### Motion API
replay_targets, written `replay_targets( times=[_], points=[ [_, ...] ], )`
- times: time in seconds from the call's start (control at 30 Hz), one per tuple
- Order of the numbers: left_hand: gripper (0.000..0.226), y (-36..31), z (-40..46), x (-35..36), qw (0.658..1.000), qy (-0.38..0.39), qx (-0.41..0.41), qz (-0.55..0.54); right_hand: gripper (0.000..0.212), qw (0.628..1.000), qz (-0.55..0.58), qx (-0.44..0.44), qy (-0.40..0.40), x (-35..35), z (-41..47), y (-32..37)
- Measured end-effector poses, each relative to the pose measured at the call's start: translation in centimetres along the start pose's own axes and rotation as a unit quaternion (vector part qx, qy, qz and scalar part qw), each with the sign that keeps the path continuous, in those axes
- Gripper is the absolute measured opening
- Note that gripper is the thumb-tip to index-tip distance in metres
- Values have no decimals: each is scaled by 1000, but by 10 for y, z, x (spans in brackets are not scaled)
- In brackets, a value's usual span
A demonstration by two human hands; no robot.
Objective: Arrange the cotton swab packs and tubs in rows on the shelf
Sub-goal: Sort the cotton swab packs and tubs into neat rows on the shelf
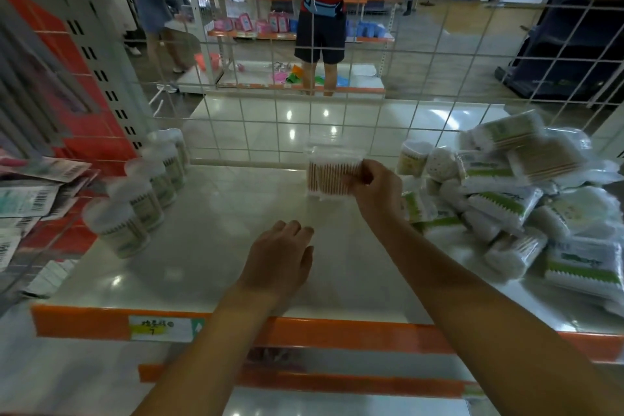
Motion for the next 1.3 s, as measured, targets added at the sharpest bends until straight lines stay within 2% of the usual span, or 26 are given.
replay_targets(
  times=[0.13,0.27,0.47,0.63,0.87,1.03,1.17,1.23,1.3],
  points=[
    [15,5,-1,6,1000,0,-14,5,17,999,-28,15,33,15,17,-8],
    [32,7,-1,8,999,-15,-23,16,11,996,-48,52,52,27,19,-22],
    [32,5,-2,10,1000,-17,-24,3,14,996,-52,60,40,32,16,-27],
    [21,3,-5,11,999,-4,-31,-4,24,994,-77,57,59,33,9,-27],
    [9,0,-8,10,999,14,-38,-13,22,996,-67,53,37,37,3,-23],
    [6,-3,-10,15,998,26,-43,-38,22,992,-98,59,49,36,2,-23],
    [15,-6,-6,9,998,32,-46,-40,22,990,-131,15,39,24,-8,-20],
    [21,-14,-1,7,998,32,-34,-42,28,990,-136,-36,22,11,-19,-18],
    [25,-28,4,5,998,34,-12,-49,25,982,-158,-106,7,-3,-28,-16]
  ],
)
Point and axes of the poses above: each hand's wrist, its own z-axis towards the middle knuckle, its own x-axis out of the palm, y = z × x, the point moved 3 cm from there along z, towards the middle knuckle, and after that the axes turned 15 degrees about y, right-handed, at the moved point
